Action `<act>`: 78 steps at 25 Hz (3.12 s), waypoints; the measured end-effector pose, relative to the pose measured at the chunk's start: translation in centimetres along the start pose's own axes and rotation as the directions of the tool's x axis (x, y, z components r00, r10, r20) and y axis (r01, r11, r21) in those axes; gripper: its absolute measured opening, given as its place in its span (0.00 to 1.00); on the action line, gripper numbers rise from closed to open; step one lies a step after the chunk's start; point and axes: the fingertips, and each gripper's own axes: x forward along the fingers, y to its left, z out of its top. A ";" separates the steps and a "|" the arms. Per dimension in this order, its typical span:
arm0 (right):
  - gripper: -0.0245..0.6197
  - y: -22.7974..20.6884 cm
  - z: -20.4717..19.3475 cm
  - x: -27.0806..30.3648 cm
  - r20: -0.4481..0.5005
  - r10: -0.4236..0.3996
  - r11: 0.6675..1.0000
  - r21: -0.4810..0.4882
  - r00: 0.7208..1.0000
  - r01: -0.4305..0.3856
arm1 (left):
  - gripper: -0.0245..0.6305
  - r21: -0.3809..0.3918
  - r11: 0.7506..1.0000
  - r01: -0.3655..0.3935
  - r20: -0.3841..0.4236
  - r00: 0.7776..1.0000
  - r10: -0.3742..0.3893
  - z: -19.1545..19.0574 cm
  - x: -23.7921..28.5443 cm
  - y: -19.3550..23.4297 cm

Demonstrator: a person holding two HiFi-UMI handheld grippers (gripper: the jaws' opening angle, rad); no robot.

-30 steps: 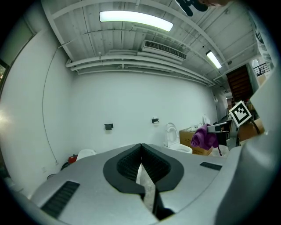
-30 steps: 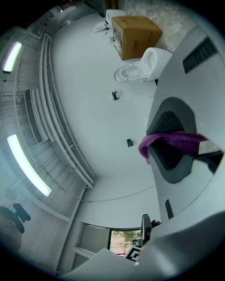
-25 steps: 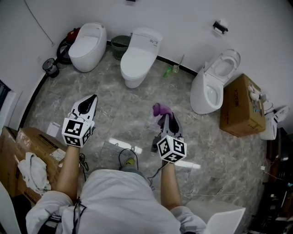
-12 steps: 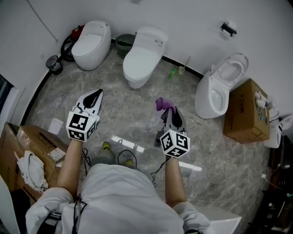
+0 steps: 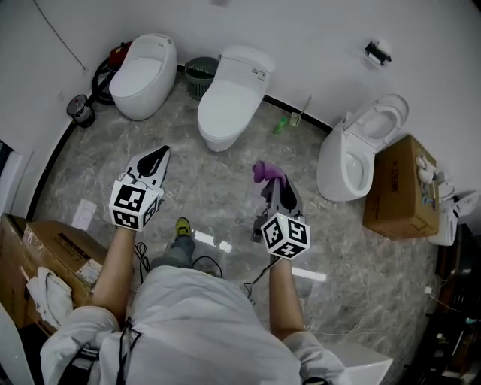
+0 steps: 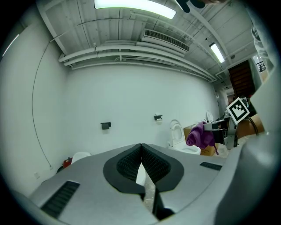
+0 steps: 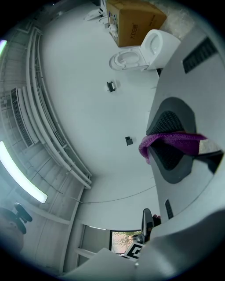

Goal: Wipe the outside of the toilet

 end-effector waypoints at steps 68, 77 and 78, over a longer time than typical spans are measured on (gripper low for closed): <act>0.13 -15.4 6.5 64.2 -0.088 0.019 0.998 0.068 0.996 -0.013 | 0.06 -0.021 0.999 0.047 -0.097 0.994 -0.049 4.7 60.8 25.8; 0.13 -16.1 4.8 67.5 -0.130 0.013 0.998 0.060 0.991 -0.005 | 0.06 -0.035 0.998 0.055 -0.097 0.994 -0.059 3.4 64.4 27.3; 0.13 -16.1 4.7 67.7 -0.133 0.007 0.998 0.056 0.991 0.001 | 0.06 -0.038 0.998 0.057 -0.098 0.993 -0.061 3.1 64.6 27.6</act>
